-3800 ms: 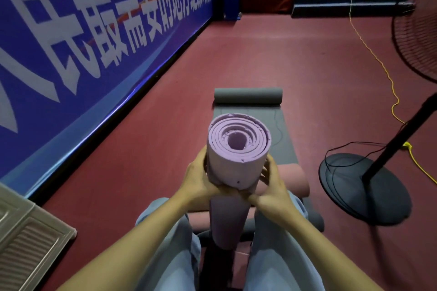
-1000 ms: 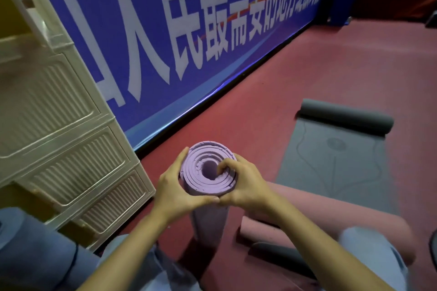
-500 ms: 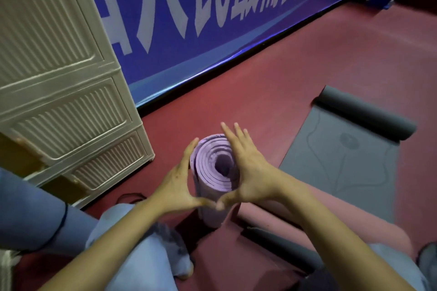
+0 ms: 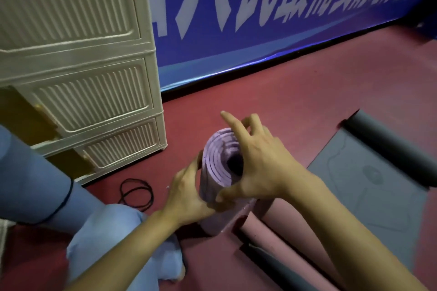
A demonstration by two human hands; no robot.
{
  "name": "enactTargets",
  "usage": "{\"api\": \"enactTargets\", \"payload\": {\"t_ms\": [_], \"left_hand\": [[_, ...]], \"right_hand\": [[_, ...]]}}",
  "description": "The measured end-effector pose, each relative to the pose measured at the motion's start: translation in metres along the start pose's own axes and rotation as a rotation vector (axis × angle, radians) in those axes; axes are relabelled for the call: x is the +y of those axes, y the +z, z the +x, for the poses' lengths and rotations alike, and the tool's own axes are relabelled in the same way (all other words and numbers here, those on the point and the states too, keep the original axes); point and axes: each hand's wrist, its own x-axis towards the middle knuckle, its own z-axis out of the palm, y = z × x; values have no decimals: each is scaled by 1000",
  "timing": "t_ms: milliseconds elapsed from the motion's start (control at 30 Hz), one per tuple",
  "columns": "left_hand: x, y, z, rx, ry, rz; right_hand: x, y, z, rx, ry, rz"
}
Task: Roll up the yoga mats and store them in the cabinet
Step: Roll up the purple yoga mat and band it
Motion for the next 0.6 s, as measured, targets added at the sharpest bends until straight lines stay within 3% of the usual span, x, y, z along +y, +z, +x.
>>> {"api": "enactTargets", "payload": {"t_ms": [67,167,267,333,433,600], "left_hand": [[-3,1,-1,-54,-60,-29],[-27,-13,5,-334,-117,-14],[-84,-53,38,-533,-189,171],[-129,-78,54,-568,-423,300],[-203,-94,44,-476,-796,484],[-291,-80,-4,-699,-1014,462]], "right_hand": [[-1,14,4,-30,20,-39],[1,33,11,-84,71,-156],[-3,15,34,-115,13,-82],[-9,12,48,-123,-34,-71],[-18,26,66,-53,-11,-122],[-42,39,96,-37,-58,-268]]}}
